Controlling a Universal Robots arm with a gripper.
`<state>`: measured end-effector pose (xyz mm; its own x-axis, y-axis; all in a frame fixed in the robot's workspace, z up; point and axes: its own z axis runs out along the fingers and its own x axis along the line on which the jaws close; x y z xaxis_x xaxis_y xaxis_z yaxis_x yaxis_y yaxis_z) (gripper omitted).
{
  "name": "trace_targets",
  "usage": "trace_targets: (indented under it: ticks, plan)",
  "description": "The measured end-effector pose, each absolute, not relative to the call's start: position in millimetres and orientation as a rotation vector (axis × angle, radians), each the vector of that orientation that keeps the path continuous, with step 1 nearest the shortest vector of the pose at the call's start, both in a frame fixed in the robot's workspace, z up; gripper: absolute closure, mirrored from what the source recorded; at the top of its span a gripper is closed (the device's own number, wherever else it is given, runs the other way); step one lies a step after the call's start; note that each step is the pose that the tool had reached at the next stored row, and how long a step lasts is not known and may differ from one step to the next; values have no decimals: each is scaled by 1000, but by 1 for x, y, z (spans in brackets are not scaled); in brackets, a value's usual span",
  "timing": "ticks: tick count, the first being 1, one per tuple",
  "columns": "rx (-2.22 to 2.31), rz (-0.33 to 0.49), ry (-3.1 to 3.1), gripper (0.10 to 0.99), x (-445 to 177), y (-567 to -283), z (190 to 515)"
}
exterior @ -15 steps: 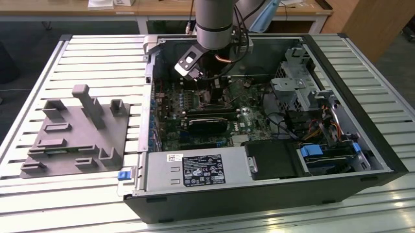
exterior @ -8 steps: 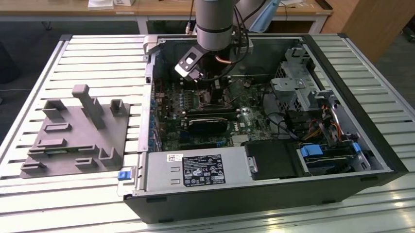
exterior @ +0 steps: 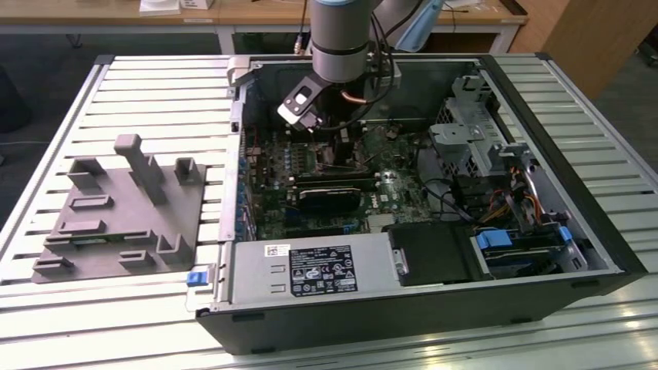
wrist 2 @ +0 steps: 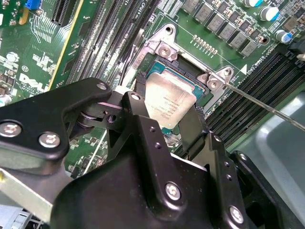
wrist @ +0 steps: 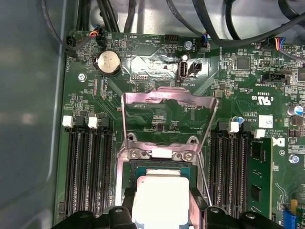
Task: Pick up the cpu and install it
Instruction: 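Place the cpu into insertion slot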
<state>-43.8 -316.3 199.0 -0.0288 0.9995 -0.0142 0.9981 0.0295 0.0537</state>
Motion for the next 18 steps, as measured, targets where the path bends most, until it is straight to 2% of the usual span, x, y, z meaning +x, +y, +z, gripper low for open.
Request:
trace_targets:
  ticks: [16, 17, 18]
  plan:
    - [2155, 43, 2219, 549, -43, -315, 196]
    - [2155, 43, 2219, 486, -43, -315, 196]
    - [2155, 43, 2219, 486, -43, -315, 196]
